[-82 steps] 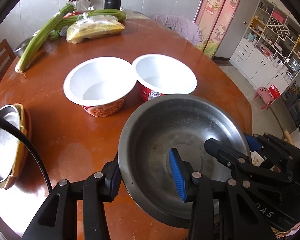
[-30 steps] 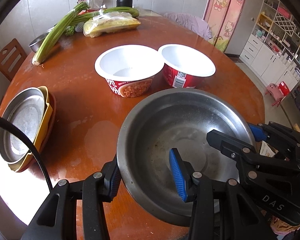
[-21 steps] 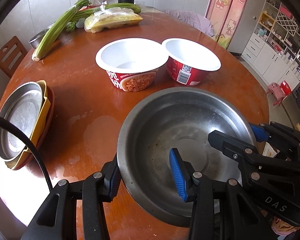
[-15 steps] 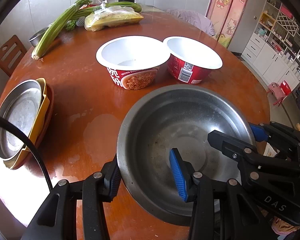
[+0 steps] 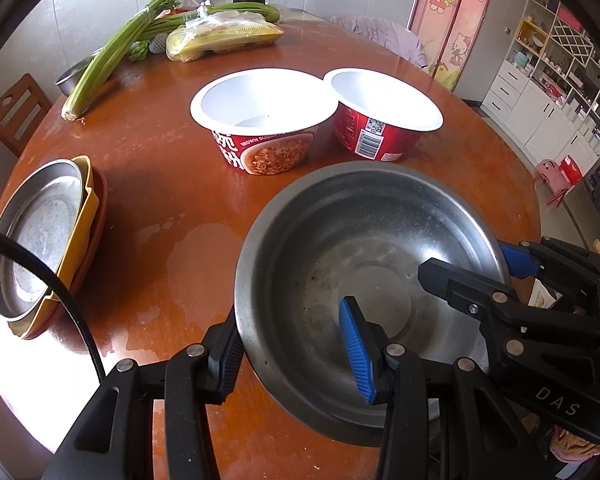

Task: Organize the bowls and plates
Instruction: 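Lift the steel bowl with the left tool toward the white bowls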

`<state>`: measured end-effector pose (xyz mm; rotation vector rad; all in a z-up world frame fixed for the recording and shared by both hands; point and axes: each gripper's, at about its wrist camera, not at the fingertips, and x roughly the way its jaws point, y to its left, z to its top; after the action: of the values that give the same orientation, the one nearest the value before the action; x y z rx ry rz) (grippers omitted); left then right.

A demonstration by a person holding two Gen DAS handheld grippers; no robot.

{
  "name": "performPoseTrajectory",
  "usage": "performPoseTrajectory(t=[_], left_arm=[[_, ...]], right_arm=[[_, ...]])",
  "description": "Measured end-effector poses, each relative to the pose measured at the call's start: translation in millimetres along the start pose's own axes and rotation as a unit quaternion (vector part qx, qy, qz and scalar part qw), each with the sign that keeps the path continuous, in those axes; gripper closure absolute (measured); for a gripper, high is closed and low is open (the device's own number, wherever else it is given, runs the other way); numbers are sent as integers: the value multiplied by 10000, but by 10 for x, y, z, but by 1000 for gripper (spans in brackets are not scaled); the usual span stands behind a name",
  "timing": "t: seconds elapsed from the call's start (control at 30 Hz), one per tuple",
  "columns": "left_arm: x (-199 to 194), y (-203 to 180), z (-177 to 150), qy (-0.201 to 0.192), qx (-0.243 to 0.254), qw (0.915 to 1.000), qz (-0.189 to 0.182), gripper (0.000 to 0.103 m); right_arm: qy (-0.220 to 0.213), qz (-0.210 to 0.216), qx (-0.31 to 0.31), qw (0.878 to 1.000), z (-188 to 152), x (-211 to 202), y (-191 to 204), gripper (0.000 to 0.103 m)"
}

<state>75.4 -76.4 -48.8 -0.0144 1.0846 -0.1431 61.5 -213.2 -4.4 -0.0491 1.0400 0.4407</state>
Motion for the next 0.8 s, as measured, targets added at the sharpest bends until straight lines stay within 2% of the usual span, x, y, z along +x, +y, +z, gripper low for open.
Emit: performPoseTrajectory(t=[0.33, 0.8], left_arm=[[-58, 32, -1, -37, -56, 10000, 52, 58], [-315, 128, 39, -421, -203, 9989, 99, 57]], right_arm=[[-42, 25, 38, 10000, 1, -46, -33, 59], [-221, 80, 195, 9995, 32, -182, -106, 58]])
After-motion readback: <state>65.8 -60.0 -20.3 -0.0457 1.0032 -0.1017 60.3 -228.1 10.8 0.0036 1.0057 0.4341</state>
